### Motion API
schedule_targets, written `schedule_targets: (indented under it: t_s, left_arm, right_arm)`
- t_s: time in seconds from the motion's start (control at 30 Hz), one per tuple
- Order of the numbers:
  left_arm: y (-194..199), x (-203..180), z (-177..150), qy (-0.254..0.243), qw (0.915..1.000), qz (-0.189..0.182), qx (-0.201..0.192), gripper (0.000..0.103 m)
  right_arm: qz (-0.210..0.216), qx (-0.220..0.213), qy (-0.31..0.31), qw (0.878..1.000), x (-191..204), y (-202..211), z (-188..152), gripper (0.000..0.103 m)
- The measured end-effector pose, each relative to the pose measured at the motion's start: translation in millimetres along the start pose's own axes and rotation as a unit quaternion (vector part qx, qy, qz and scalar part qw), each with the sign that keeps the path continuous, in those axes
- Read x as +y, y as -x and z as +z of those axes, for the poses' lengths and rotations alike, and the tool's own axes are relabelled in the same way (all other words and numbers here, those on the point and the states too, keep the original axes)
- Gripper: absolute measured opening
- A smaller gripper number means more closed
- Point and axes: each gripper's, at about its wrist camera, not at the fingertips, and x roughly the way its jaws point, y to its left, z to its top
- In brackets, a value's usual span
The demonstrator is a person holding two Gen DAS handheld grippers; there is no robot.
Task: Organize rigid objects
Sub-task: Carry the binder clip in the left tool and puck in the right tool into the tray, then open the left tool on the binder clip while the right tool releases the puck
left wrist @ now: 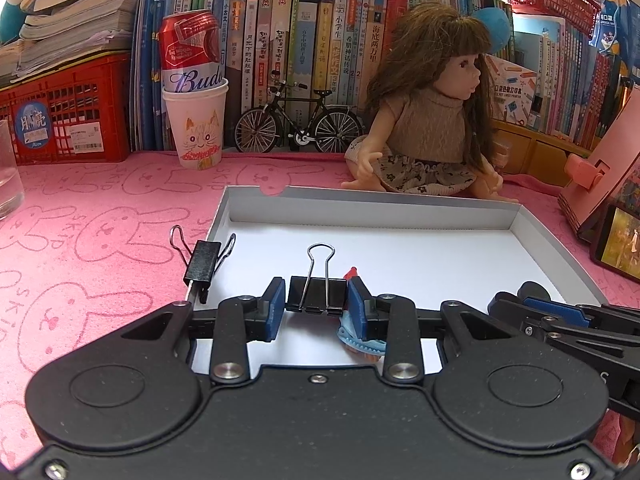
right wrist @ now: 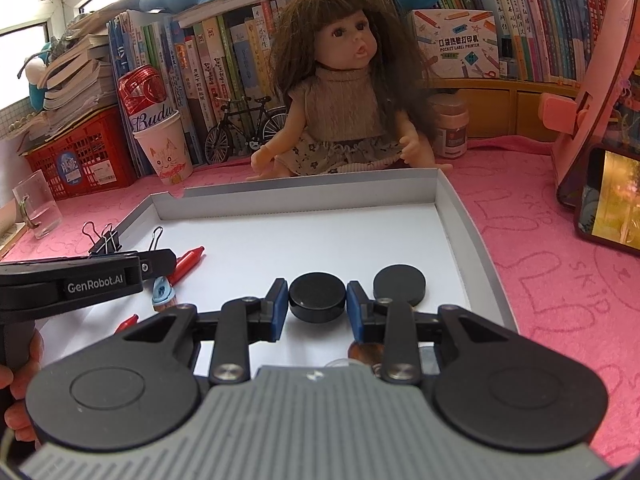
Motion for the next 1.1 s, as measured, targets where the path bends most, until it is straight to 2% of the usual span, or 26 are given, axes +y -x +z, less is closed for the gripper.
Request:
schedule_targets:
  t_s: [0.77,1.0,1.1]
  left_arm:
    - [0,0,-1,0.003,1.0000,0.002,0.000,0.033]
    - [6,-1,-2,0.000,1.0000,-0.004,-0.004,0.041]
    - [11,-1,-3,-0.001,1.0000,-0.006,-0.008,0.043]
  right_arm:
    - [-0.003,0.005,-0.006,1.000,-2,0,0,0.040]
    - [-0.005,0.007,-0.006,1.000,-1,2,-1,0.041]
    - [-0.008,0.006,-0.003,1.000,0,4,-2,0.044]
